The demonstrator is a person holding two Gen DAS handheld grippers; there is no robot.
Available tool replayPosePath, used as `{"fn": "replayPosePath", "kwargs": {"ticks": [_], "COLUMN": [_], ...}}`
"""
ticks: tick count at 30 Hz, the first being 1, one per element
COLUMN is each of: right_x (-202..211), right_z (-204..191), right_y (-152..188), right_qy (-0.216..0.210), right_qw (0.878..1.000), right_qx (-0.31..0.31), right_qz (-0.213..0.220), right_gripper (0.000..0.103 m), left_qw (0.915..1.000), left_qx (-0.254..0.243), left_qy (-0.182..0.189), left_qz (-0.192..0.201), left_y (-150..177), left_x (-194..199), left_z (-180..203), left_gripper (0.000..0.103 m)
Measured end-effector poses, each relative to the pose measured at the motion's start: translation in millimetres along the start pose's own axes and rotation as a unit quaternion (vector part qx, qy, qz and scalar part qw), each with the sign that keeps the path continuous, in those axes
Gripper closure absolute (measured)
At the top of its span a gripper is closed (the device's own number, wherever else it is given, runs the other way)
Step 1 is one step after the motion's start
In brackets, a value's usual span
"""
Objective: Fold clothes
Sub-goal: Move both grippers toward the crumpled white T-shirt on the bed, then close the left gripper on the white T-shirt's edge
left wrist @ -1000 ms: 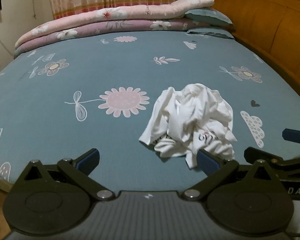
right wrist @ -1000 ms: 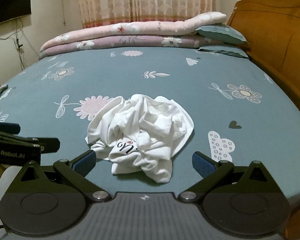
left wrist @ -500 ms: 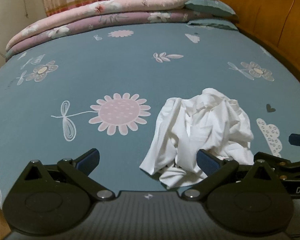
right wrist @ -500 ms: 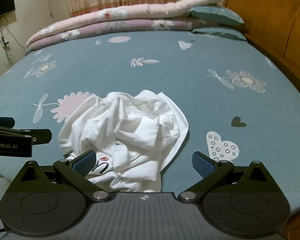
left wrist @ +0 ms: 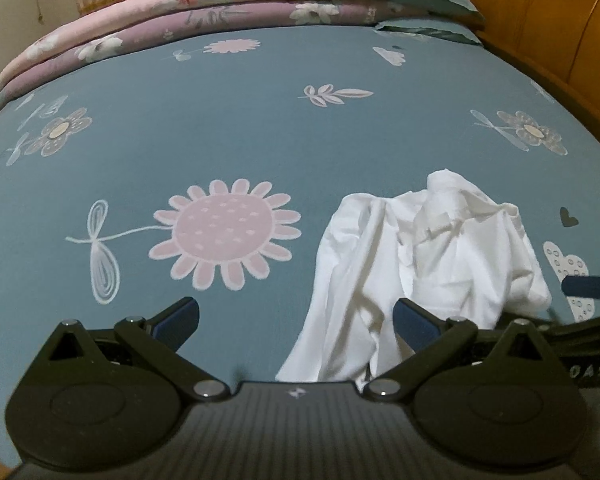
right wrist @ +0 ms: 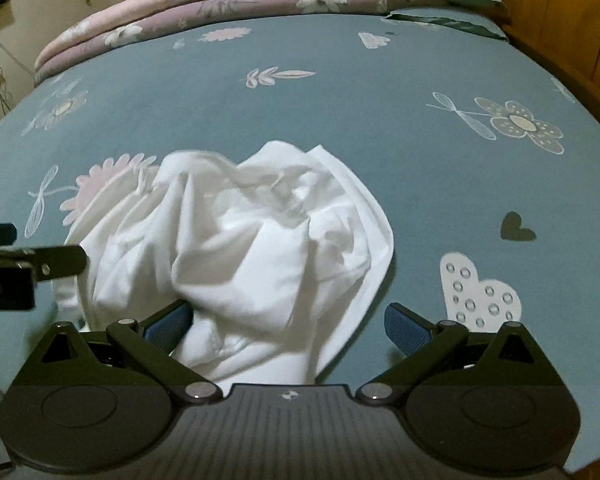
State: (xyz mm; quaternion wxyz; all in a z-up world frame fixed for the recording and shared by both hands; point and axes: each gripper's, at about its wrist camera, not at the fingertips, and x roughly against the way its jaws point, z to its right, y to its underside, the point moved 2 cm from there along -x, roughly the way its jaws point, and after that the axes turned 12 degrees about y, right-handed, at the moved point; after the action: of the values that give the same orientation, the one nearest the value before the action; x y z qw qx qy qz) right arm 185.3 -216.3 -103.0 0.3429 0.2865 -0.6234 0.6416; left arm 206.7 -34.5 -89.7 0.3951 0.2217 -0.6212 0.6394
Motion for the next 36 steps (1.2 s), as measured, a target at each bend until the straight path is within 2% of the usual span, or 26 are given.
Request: {"fn": "replayPosePath", "kwargs": {"ticks": [4, 7, 10, 12, 13, 16, 21, 25, 29, 31, 32, 35, 36], "right_x": [-5, -8, -5, -6, -8, -17, -13, 8, 31, 39, 42, 49, 49], "right_z": [3, -4, -10, -10, -8, 0, 1, 5, 19, 25, 27, 31, 32], "right_y": [-7, -4, 5, 9, 10, 7, 8, 8, 4, 1, 1, 4, 5], "right_qy": [-0.007, -0.005, -0.001, -0.007, -0.013, -0.033, -0.026, -0.025, -0.053, -0.064, -0.066, -0.063, -0.063], "right_qw": [1.0, 0.999, 0.996, 0.995, 0.996, 0.998, 0.999, 0.996, 0.992, 0.991, 0.99, 0.99, 0.991], "right_qx": [0.0, 0.026, 0.06, 0.068, 0.062, 0.027, 0.017, 0.025, 0.009, 0.0, 0.001, 0.008, 0.009], "right_qz": [0.007, 0.02, 0.059, 0.072, 0.067, 0.043, 0.042, 0.082, 0.11, 0.119, 0.122, 0.124, 0.122], "right_gripper": [0.0, 0.0, 0.0, 0.0, 0.0, 0.0, 0.0, 0.001, 0.004, 0.007, 0.008, 0.018, 0.02], "left_qw": [0.9997, 0.9986, 0.9977, 0.9975, 0.9973, 0.9973, 0.9977, 0.9941, 0.9877, 0.9864, 0.9861, 0.9865, 0.9868], "left_qx": [-0.025, -0.053, -0.056, -0.036, -0.025, -0.032, -0.05, -0.085, -0.124, -0.123, -0.121, -0.115, -0.112], "left_qy": [-0.005, 0.001, 0.033, 0.054, 0.063, 0.058, 0.041, 0.051, 0.077, 0.092, 0.099, 0.108, 0.111], "left_qz": [0.008, 0.006, 0.02, 0.027, 0.029, 0.03, 0.022, 0.042, 0.056, 0.058, 0.056, 0.044, 0.036], "left_y": [-8, -4, 4, 7, 8, 11, 13, 6, -3, -8, -10, -12, -11], "left_x": [-17, -28, -32, -33, -34, -34, -30, -7, 11, 16, 17, 15, 11], "left_z": [3, 6, 0, -10, -13, -11, -3, 3, 7, 6, 4, 2, 1], "left_gripper": [0.001, 0.0, 0.0, 0.0, 0.0, 0.0, 0.001, 0.012, 0.021, 0.033, 0.035, 0.05, 0.057]}}
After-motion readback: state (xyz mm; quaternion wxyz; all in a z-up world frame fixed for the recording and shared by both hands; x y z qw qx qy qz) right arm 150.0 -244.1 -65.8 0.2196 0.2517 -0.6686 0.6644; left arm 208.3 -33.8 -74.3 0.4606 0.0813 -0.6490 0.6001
